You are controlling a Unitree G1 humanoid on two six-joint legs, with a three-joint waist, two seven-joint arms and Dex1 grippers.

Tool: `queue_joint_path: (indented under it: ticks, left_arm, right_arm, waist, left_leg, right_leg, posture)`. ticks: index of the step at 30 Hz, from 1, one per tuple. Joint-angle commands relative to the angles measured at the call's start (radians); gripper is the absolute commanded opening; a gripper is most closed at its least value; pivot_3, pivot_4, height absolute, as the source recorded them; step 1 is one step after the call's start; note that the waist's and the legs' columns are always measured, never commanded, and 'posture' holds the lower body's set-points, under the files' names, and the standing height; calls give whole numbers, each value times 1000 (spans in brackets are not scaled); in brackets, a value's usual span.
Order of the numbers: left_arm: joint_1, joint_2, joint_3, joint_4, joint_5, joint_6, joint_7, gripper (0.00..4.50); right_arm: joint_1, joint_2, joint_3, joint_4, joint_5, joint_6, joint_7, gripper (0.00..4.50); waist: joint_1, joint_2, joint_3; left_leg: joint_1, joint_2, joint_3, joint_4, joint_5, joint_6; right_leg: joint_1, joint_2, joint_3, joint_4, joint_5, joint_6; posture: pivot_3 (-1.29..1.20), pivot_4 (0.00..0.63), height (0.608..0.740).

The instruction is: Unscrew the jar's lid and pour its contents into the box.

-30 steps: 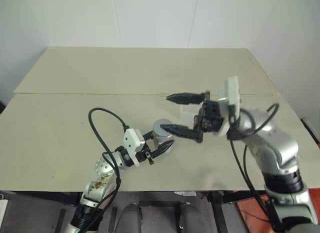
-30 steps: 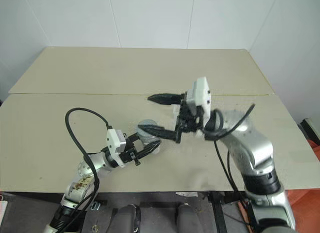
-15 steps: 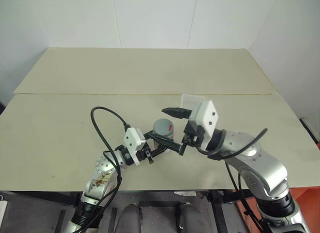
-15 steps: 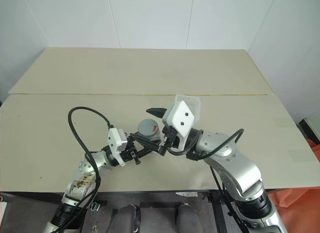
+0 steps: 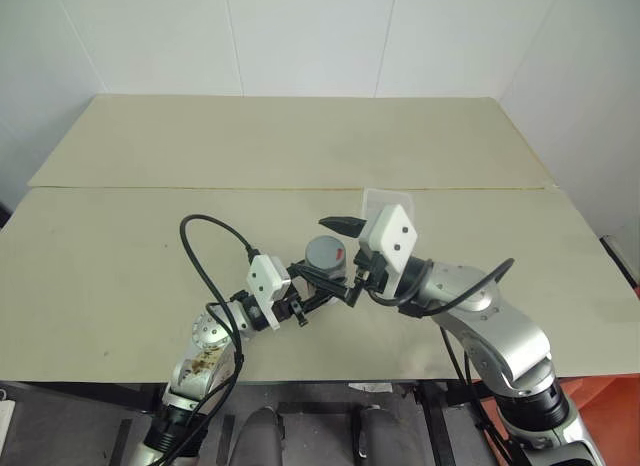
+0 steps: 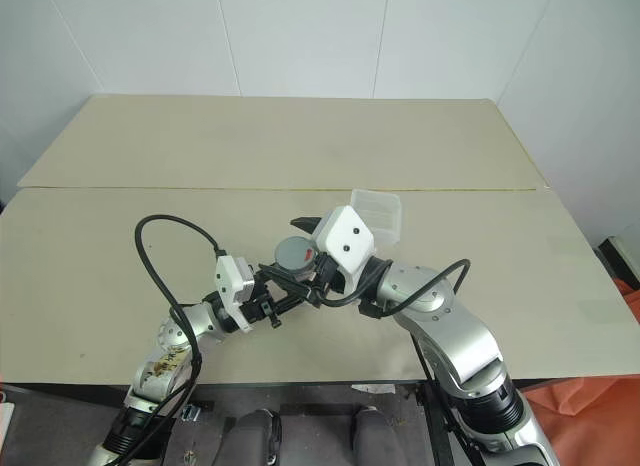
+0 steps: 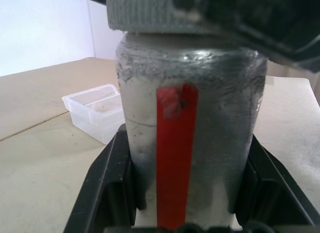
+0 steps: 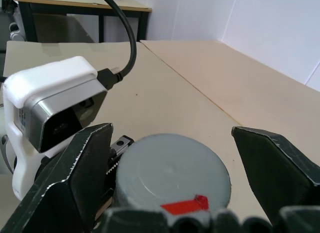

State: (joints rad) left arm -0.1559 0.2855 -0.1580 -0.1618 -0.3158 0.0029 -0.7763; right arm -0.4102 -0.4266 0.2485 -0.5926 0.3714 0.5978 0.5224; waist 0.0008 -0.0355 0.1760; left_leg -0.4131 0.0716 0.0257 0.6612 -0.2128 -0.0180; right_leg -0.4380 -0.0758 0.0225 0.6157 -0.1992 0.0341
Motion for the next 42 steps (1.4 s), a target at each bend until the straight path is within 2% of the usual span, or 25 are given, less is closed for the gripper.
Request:
queue_joint_path:
  ticks: [1, 23, 31, 35, 42]
  left_arm:
    - [-2, -1, 10, -29, -13, -20, -4, 2015]
    - [-30, -7, 22, 22, -19, -47, -43, 2015]
    - [-34, -18, 23, 33, -13, -55, -48, 2015]
    - [-35, -19, 20, 39, -8, -61, -52, 2015]
    - [-42, -24, 11, 52, 6, -83, -50, 2015]
  right_arm:
    - [11, -11, -64, -23, 4, -31, 6, 4444]
    - [154, -112, -215, -100, 51, -35, 47, 4444]
    - [172, -167, -272, -171, 201, -17, 163, 4444]
    - [108, -128, -230, -160, 226, 3, 128, 4444]
    - [-13, -32, -99, -71, 135, -14, 66, 4444]
  waist:
    - [0, 0, 0]
    - [-1, 0, 0]
    - [-3, 0, 0]
    - [-7, 0, 0]
    - [-14, 0, 0]
  left_leg:
    - [0, 0, 0, 0, 0, 0]
    - [0, 0, 0, 0, 0, 0]
    - [0, 0, 0, 0, 0, 0]
    - [2, 0, 0, 0, 0, 0]
    - [4, -1, 0, 0, 0, 0]
  right_leg:
    - [0, 0, 0, 0, 0, 0]
    - [0, 0, 0, 0, 0, 0]
    - [1, 0, 1, -1, 0, 0]
    - [1, 0, 1, 0, 0, 0]
    - [2, 1, 2, 1, 0, 0]
  posture:
    - [0, 150, 740]
    - [0, 150, 740]
    - [0, 150, 740]
    - [0, 150, 740]
    - [0, 150, 740]
